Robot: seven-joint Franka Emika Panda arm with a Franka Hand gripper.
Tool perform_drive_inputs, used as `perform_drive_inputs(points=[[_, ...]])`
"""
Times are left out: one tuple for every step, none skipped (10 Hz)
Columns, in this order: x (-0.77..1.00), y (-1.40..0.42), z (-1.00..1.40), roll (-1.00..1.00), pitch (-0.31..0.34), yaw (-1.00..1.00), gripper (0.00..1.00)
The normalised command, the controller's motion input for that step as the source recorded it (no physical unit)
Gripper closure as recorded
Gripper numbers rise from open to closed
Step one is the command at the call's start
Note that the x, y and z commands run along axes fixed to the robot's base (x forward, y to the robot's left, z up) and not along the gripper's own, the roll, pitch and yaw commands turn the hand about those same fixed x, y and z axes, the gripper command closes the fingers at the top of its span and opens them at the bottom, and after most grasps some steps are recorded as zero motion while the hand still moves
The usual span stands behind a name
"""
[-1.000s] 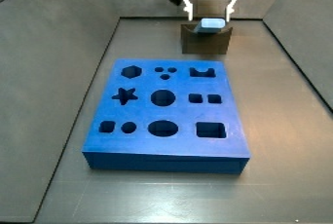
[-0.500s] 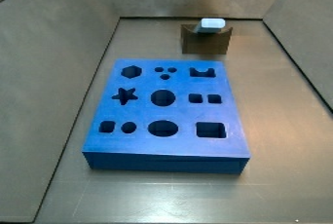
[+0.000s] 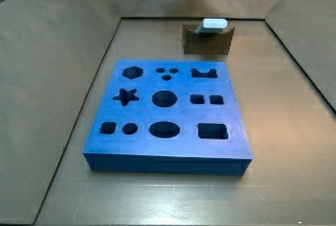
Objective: Pick up the square-circle object. Move up. Place the square-circle object on the fixture. Regrasp the square-circle object. Move to above the board. Insert the square-circle object.
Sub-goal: Regrasp the square-circle object.
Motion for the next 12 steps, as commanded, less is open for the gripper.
perform_drive_inputs(points=[[-1.0, -0.02, 0.0, 0.12, -0.048, 0.0, 0.0], [-1.0, -0.02, 0.01, 0.13, -0.062, 0.0, 0.0], [-1.0, -0.02, 0.01, 0.13, -0.07, 0.0, 0.0], [-0.89, -0.02, 0.02, 0.12, -0.076, 0.0, 0.0], [-0.72, -0.01, 0.02, 0.12, -0.079, 0.01, 0.0], [-0.52, -1.0, -0.67, 1.0, -0.011, -0.92, 0.0], [-0.38, -1.0, -0.65, 1.0, -0.018, -0.91, 0.0], [-0.22, -0.99, -0.48, 1.0, -0.044, -0.92, 0.0], [-0.12, -0.87, -0.32, 1.0, -0.06, -0.92, 0.0], [-0.05, -0.54, -0.11, 1.0, -0.096, -0.92, 0.0], [-0.04, -0.26, 0.0, 1.0, -0.126, -0.92, 0.0], [-0.05, -0.06, 0.01, 1.0, -0.147, -0.92, 0.0]])
